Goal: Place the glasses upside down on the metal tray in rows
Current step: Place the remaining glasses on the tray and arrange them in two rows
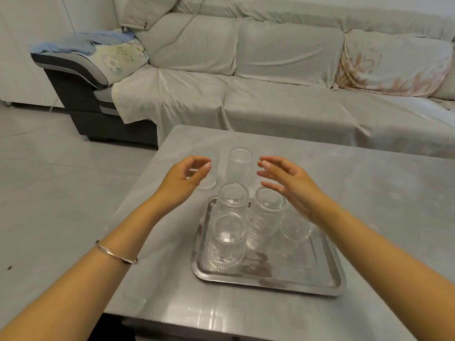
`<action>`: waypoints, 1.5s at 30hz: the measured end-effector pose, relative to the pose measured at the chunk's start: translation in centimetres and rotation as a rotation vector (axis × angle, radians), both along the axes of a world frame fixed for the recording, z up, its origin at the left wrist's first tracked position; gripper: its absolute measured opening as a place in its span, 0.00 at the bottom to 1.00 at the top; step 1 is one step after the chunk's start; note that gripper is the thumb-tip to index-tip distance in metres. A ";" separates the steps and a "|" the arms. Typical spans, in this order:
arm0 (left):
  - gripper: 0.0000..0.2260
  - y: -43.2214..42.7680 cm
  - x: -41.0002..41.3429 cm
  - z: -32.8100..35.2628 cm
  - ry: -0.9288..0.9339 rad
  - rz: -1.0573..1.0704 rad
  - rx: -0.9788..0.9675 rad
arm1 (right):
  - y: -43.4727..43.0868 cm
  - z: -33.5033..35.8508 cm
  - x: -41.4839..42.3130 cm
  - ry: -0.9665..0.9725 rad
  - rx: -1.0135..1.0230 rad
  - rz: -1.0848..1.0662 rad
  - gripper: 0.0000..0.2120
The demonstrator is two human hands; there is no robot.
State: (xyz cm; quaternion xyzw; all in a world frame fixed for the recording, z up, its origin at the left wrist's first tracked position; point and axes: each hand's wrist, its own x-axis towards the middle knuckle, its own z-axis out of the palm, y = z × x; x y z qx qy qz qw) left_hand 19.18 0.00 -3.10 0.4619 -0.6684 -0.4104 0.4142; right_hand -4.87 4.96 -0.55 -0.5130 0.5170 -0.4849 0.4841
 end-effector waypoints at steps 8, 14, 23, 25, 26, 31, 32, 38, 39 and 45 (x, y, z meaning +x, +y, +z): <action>0.21 -7.7 -3.7 0.4 -0.311 -0.028 -0.133 | -9.1 -0.3 -2.5 0.246 0.036 0.010 0.22; 0.27 -11.8 -5.3 -1.4 -0.644 -0.051 -0.180 | -13.1 -3.5 -2.5 0.347 0.108 0.116 0.31; 0.22 -13.7 -6.2 -3.1 -0.666 -0.148 -0.216 | -14.8 -6.3 -3.2 0.299 0.059 0.208 0.27; 0.21 -13.6 -6.3 -3.0 -0.650 -0.139 -0.229 | -14.6 -6.4 -3.1 0.308 0.006 0.181 0.27; 0.21 -13.6 -6.3 -2.9 -0.638 -0.139 -0.234 | -14.5 -6.4 -3.1 0.319 -0.020 0.172 0.27; 0.20 -12.7 -6.7 -1.0 -0.555 -0.173 -0.236 | -13.6 -4.5 -3.2 0.397 -0.109 0.134 0.26; 0.20 -12.4 -6.8 -0.4 -0.506 -0.178 -0.245 | -13.2 -3.8 -3.3 0.393 -0.122 0.121 0.25; 0.25 -8.6 -7.7 5.1 -0.202 -0.188 -0.243 | -9.9 1.9 -3.6 0.250 -0.199 0.045 0.29; 0.26 -7.9 -7.8 6.2 -0.182 -0.195 -0.259 | -9.1 3.0 -3.6 0.214 -0.214 0.043 0.29; 0.25 -3.0 -7.8 11.1 0.013 -0.209 -0.297 | -3.8 7.9 -3.5 0.077 -0.297 0.082 0.26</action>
